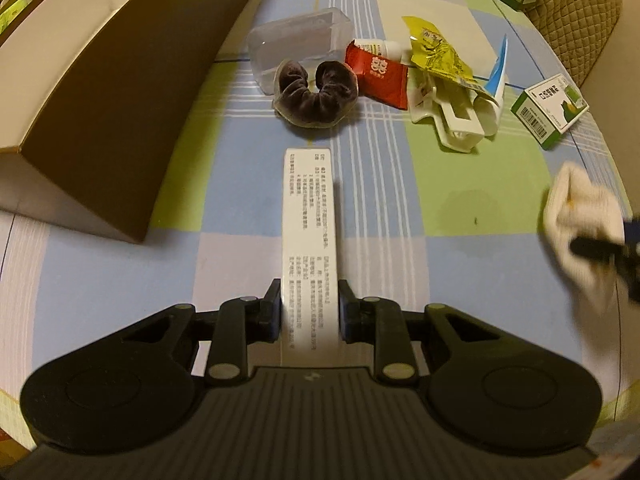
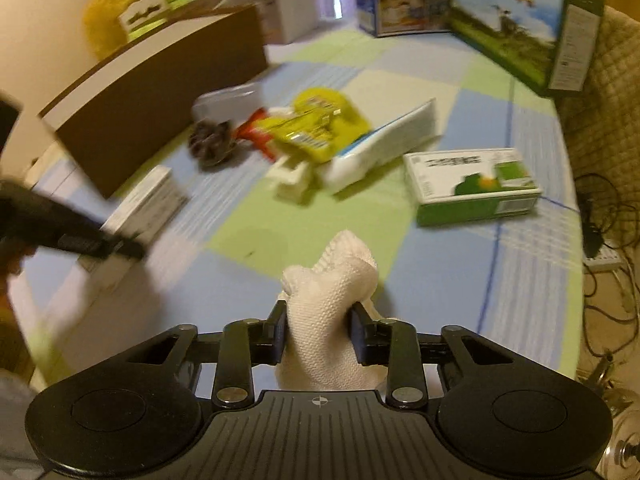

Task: Organize objects
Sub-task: 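Carry the white box and towel in both tools over the brown box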

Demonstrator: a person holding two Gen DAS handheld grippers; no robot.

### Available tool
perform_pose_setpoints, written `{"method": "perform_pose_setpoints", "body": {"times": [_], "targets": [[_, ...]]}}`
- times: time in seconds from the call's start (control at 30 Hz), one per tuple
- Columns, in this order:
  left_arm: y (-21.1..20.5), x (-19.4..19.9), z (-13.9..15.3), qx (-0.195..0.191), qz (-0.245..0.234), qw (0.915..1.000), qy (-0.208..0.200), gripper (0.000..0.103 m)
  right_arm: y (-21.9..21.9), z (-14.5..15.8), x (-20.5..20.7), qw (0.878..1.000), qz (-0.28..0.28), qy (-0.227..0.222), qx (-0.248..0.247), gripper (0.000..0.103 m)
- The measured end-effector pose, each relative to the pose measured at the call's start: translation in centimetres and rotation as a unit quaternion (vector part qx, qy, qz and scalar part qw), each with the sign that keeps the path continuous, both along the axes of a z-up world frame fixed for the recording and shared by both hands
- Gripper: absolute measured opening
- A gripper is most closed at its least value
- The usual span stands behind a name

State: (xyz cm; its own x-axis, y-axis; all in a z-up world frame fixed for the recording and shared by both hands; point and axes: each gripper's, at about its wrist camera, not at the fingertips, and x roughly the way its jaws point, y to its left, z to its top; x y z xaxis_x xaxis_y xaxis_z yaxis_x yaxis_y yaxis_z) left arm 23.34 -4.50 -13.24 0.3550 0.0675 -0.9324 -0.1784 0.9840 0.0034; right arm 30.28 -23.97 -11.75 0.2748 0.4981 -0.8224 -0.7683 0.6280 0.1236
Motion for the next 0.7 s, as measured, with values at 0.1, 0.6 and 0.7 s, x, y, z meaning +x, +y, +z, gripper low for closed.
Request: {"method": "perform_pose_setpoints", "body": {"times": [0.1,0.6,0.7], "targets": [[-0.1,0.5,-0.3,-0.001,-0.003,1.0,-0.003,0.026,0.5,0.0,-0.2,1.0,0.006,-0.006,-0.008,0.037],[-0.4,0.9,-0.5,0.009,-0.003,0.9998,-0.018,0.021,0.7,-1.4,-0.4,1.0,0.008,-0.023,-0.013,0.04],[-0.3,0.3,-0.4,0.002,-0.002,0.9998,-0.018,0.021,0.5,-0.9,0.0,1.0,0.008,-0.016,-0.008,0.03]]}}
